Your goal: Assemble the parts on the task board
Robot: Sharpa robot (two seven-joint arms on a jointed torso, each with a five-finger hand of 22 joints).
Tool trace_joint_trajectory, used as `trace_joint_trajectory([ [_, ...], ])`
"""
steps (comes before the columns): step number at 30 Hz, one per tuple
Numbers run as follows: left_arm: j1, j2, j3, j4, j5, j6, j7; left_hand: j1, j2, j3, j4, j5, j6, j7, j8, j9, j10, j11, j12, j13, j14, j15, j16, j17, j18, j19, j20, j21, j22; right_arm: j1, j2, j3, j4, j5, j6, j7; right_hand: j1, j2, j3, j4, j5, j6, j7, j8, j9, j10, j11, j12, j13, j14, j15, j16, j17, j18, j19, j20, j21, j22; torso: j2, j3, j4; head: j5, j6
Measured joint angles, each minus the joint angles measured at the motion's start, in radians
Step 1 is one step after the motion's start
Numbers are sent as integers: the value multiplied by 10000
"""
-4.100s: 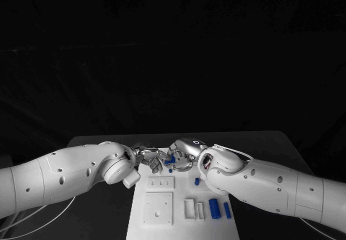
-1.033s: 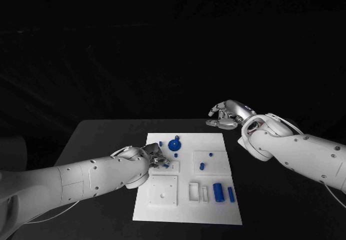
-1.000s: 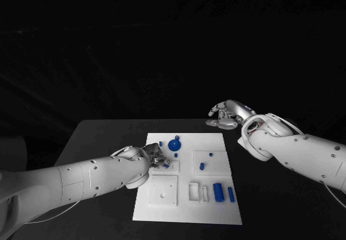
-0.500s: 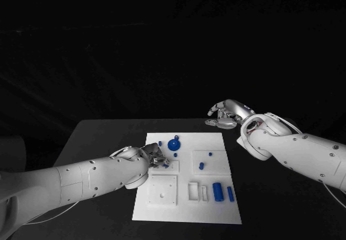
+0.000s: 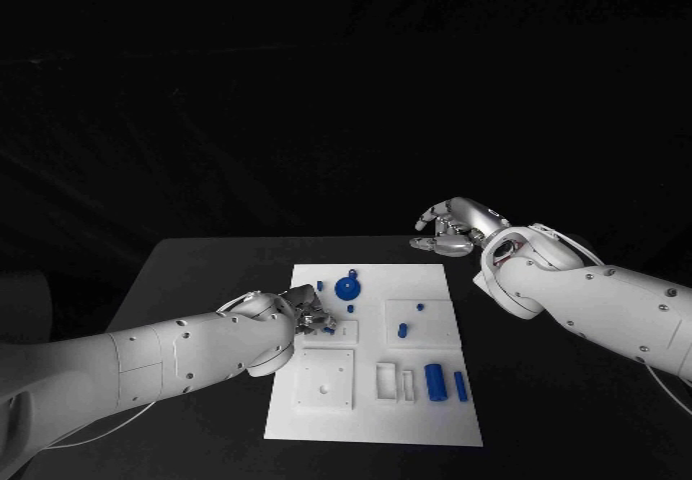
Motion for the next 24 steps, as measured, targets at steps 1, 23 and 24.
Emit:
trace_joint_trajectory([
  [1, 0, -2, 0, 0, 0, 4, 0, 0, 0, 0, 0, 39, 0, 0, 0, 1, 0, 0, 0, -14, 0, 0, 0, -8, 0, 0, 0, 4, 0, 0, 1, 0, -1, 1, 1, 0, 0, 0, 0, 0, 0, 0, 0, 0, 0, 0, 0, 0, 0, 0, 0, 0, 2, 0, 0, 0, 0, 0, 0, 0, 0, 0, -2],
  [23, -7, -29, -5, 40, 33, 153, -5, -85, -55, -1, -1, 291, 0, 0, 152, 130, 0, 0, 37, -139, 0, -1, 78, -102, 1, -16, 16, 37, -2, 0, 10, 0, -22, 15, 24, -4, 0, 0, 0, 0, 0, 0, 0, 0, 7, 0, 0, 0, -8, 28, -28, 0, 6, 0, 7, -47, 0, 0, -2, 10, -4, -14, -34],
  [24, -7, -29, -5, 38, 35, 155, -5, -86, -56, -1, -1, 291, 0, 0, 152, 131, 0, 0, 37, -139, 0, 0, 78, -110, 2, -16, 16, 37, -2, 0, 11, 0, -23, 16, 25, -4, 0, 0, 0, 0, 0, 0, 0, 0, 7, 0, 0, 0, -9, 28, -27, 0, 6, 0, 7, -47, 0, 0, -2, 10, -3, -15, -33],
])
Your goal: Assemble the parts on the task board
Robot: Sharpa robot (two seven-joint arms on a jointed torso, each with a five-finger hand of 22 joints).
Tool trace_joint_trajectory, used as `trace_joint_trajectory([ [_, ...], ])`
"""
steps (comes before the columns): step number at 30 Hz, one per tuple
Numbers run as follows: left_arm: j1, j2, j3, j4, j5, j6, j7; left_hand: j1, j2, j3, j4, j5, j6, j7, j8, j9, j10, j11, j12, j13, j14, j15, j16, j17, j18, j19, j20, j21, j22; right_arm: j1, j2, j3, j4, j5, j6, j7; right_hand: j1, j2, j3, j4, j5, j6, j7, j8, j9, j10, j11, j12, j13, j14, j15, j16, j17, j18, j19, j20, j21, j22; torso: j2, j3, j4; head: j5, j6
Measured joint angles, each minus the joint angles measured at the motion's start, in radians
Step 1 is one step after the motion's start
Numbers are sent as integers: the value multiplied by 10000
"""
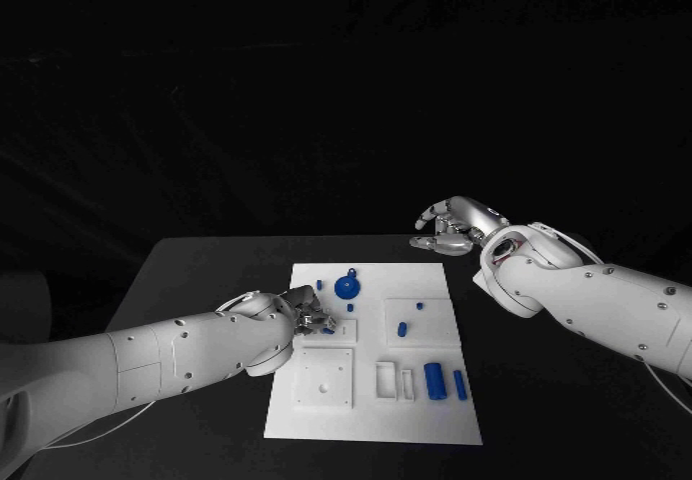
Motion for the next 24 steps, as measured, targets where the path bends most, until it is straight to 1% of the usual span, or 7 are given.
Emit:
trace_joint_trajectory([
  [9, 0, 21, 3, -46, 20, 27, 7, -40, -4, -1, -1, 1, 1, 0, 0, 68, 0, 0, 30, -31, 0, 0, 0, -27, 1, -1, 0, 0, -1, 0, 18, 0, -10, 12, 11, 0, 0, 0, 0, 0, 0, 0, 0, 0, -1, 0, 0, 0, -8, -1, 1, 0, 8, 1, -2, 4, 0, 0, 0, 1, -2, 0, 7],
  [12, -1, 43, 3, -75, 31, 42, 11, -40, -4, -1, -1, -199, 1, 0, 37, 71, 0, 0, 60, -83, 0, 0, 40, -71, 1, -1, 1, 38, -1, 0, 26, 0, -14, 15, 16, 0, 0, 0, 0, 0, 0, 0, 0, 0, 8, 0, 0, 0, -8, -2, 2, 0, 9, 0, -3, 5, 0, 0, 0, 1, -2, 3, 7],
  [16, -2, 63, 3, -107, 42, 70, 13, -42, -5, 29, 28, -353, 1, 0, 60, 80, 0, 0, 107, -108, 0, 0, 50, -102, 1, -1, 1, 38, 7, 0, 33, 0, -16, 20, 20, 0, 0, 0, 0, 0, 0, 0, 0, 0, 8, 0, 0, 0, -8, -3, 2, 0, 9, 1, -3, 6, 0, 0, 0, 7, -2, 5, 7],
  [21, 0, 79, 5, -131, 52, 113, 15, -43, -7, 30, 28, -468, 1, 0, 128, 97, 0, 0, 146, -126, 0, 0, 78, -126, 1, -2, 2, 38, 6, -1, 41, 0, -17, 28, 23, 0, 0, 0, -28, 28, 0, 0, 0, 0, 7, 0, 0, 0, -13, -5, 5, 0, 8, 0, -4, 7, 0, 0, 0, 6, -3, 6, -5],
  [24, 2, 81, 7, -137, 55, 136, 16, -60, -16, 30, 28, -469, 1, 0, 128, 146, 0, 0, 145, -134, 0, 0, 118, -126, 2, -16, 16, 38, 6, -1, 42, 0, -17, 33, 25, 0, 0, 0, -28, 28, 0, 0, 0, 0, 7, 0, 0, 0, -17, -8, 8, 0, 8, 1, -4, 9, 0, 0, 0, 7, -3, 6, -13],
])
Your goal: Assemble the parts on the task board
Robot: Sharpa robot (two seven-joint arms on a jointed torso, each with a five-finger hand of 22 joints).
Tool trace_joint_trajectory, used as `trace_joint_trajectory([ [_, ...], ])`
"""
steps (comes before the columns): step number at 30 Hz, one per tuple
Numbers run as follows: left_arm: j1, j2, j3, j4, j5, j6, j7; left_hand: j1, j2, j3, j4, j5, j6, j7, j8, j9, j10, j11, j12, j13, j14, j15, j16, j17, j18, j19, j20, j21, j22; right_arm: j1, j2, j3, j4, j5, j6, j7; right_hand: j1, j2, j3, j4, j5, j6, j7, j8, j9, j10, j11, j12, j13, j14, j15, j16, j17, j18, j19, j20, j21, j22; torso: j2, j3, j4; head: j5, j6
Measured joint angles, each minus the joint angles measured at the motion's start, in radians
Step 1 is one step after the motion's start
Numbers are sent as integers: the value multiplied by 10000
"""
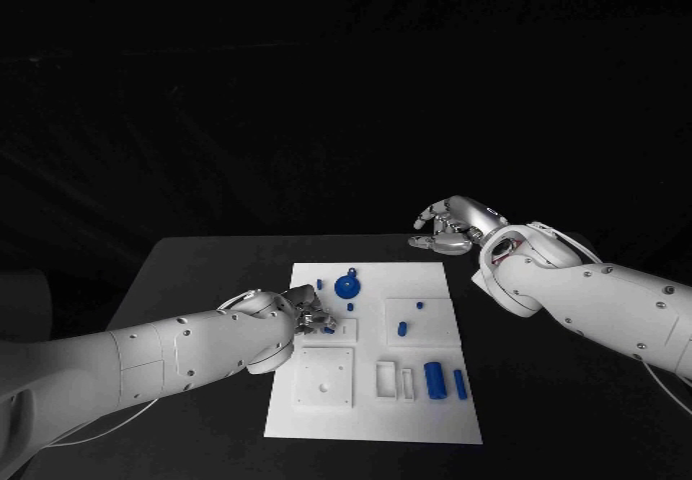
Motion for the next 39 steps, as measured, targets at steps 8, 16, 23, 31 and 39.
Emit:
trace_joint_trajectory([
  [8, 2, 18, 0, -28, 2, 39, 1, -3, -55, 1, -1, -1, 1, 0, 47, 49, 37, -37, 68, -11, 0, 0, 38, -10, 1, -1, 0, 0, -1, 0, 0, 0, 1, 11, 4, 0, 0, 0, 0, 0, 0, 0, 0, 0, 9, 0, 0, 0, 0, -1, 1, 0, -1, 0, 15, 16, 0, 0, 1, 5, -11, -6, -10],
  [16, -2, 55, -7, -71, 3, 42, 1, 24, -209, 88, 179, -1061, 37, -34, 146, 51, 37, -37, 226, -114, 21, -23, 159, -121, 38, -26, -24, 39, -2, 0, 23, 0, 1, 21, 7, 2, 0, 0, 0, 0, 0, 0, 0, 0, 8, 0, 0, 0, 0, -2, 2, -37, -2, -1, 15, 18, 0, 0, 4, 5, -8, -44, -3],
  [23, -6, 56, -11, -117, 5, 44, -8, -15, -459, 52, 472, -2093, 535, -420, 222, 70, 27, -89, 291, -208, 20, -269, 231, -208, 302, -60, 11, 39, -3, 0, 19, 0, 1, 29, 10, 3, 0, 0, 0, -1, 40, 0, 0, 0, 8, 0, 0, 0, -10, -5, 6, -37, 7, -1, 15, 19, 0, 0, 4, 0, 0, -71, 4],
  [31, -12, 74, -11, -124, 19, 56, -8, -207, -760, 93, 973, -2756, 745, -535, 260, 35, -14, -114, 343, -317, 21, -377, 276, -298, 444, -60, 12, 39, -4, 0, 19, 0, 1, 36, 15, 3, 0, 0, -27, 27, 40, 34, -34, 0, 18, 0, 0, 0, -10, -14, 14, -37, 7, -1, 15, 20, 0, 0, 2, -6, 6, -86, 11],
  [39, -18, 76, -14, -184, 49, 68, 3, -455, -1196, 120, 1539, -3374, 1372, -1129, 270, 29, -522, -444, 387, -391, 28, -549, 315, -363, 613, -60, 11, 39, -5, 0, 6, 0, 0, 44, 19, 3, 0, 0, -27, 27, 40, 34, -34, 0, 17, 0, 0, 0, -19, -2, 2, -37, 6, -1, 15, 21, 0, 0, -2, -12, 11, -95, 32],
])
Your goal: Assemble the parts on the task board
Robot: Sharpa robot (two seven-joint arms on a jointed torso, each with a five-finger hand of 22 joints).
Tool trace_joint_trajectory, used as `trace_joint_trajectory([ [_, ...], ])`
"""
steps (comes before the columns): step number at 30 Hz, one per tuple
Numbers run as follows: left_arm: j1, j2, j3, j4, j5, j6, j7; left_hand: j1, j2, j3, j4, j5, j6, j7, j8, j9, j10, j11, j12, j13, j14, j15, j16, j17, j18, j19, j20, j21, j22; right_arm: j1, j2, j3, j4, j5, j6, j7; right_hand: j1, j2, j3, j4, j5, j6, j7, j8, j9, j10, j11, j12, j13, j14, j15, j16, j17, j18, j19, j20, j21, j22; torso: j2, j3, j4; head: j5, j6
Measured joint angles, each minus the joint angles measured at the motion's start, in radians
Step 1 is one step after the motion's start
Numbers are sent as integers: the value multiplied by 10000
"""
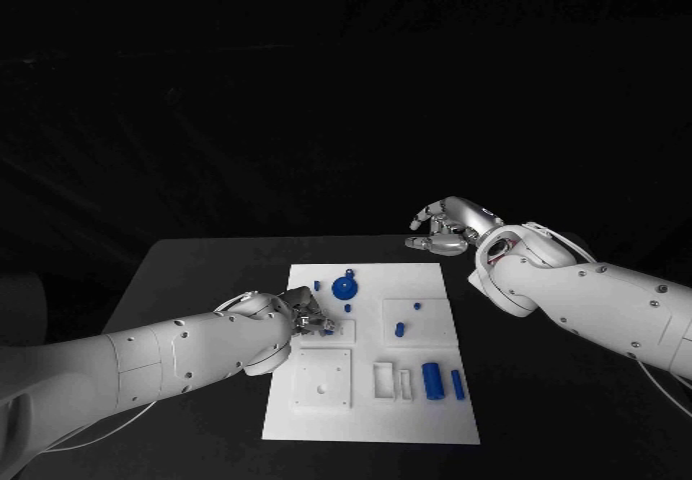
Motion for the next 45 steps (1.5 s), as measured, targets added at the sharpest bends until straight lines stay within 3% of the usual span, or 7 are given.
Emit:
trace_joint_trajectory([
  [8, -1, -51, 4, -64, 23, -13, 2, -314, -653, 187, 1073, -32, 9, -60, -1, 50, -132, -177, 41, -63, 160, -168, 70, -51, 77, 0, 0, 0, -1, 0, -20, 0, 1, 8, 1, 0, 0, 0, -29, 29, 0, 0, 0, 0, 9, 0, 0, 0, 0, 12, -12, 0, -1, 1, -30, -25, -39, 0, 1, 0, 0, -12, 25],
  [23, -1, -345, 16, 87, 322, -175, 132, -787, -1040, -996, 1528, -33, -260, -5, -2, 105, -241, -169, 78, -115, 116, -272, 115, -124, -7, -361, 111, 39, -2, -3, -70, 0, -4, 31, -4, 8, 0, 0, -56, 56, 0, 0, 0, 0, 7, 0, 0, 0, -10, 9, -9, 0, 7, 0, -6, -47, -39, 0, 4, -7, -5, -54, 25],
  [26, 39, -519, 89, 262, 575, -162, 224, -798, -1051, -1173, 1704, -33, -503, 40, -153, 93, -440, -106, -114, -226, -59, -244, -86, -246, -7, -560, 197, -122, -2, -3, -89, 0, -20, 39, -5, 11, 0, 0, -56, 56, 0, 0, 0, 0, 16, 0, 0, 0, -20, 8, -9, 0, 6, 0, -5, -45, -39, 0, 2, -12, 1, -56, 55],
  [28, 81, -604, 299, 328, 808, -68, 280, -767, -1057, -1293, 1769, -32, -680, 137, -285, 66, -604, 7, -302, -320, -246, -128, -250, -341, -6, -723, 252, -257, -36, -3, -104, 0, -28, 45, -6, 12, 0, 0, -56, 56, 0, 0, 0, 0, 16, 0, 0, 0, -20, 8, -8, 0, 6, 0, -2, -42, -39, 0, -2, -12, 5, -57, 74],
  [34, 470, -760, 723, 363, 1288, 285, 445, -184, -808, -1468, 1807, 29, -1474, 446, -799, -159, -1105, 303, -711, -515, -694, 181, -629, -553, -164, -1112, 397, -613, -178, -3, -122, 0, -68, 70, -7, 15, 0, 0, -84, 83, 39, 0, 0, 0, 15, 0, 0, 0, -20, 7, -7, 0, 5, -1, -2, -40, -39, 2, -3, -12, 6, -38, 189],
  [39, 972, -631, 792, -266, 1495, 639, 504, 92, -532, -1745, 1781, 298, -1901, 646, -1016, -256, -1365, 489, -977, -660, -924, 373, -885, -730, -323, -1336, 478, -878, -294, -4, -125, 0, -88, 110, -7, 21, 0, 0, -83, 83, 39, 0, 0, 0, 15, 0, 0, 0, -34, 2, -2, 0, 16, 0, -2, -39, -39, 10, -2, -6, 9, -17, 263],
  [45, 1115, -13, 787, -1569, 1606, 1062, 529, 246, -378, -2014, 1856, 356, -2174, 766, -1163, -317, -1454, 576, -1124, -765, -1050, 462, -1022, -855, -319, -1412, 482, -1054, -366, -3, -93, 0, -102, 155, -7, 27, 0, 0, -83, 83, 77, 0, 0, 0, 14, 0, 0, 0, -39, 1, -1, 0, 16, 0, -1, -37, -39, 10, 14, -1, -11, -2, 312],
])
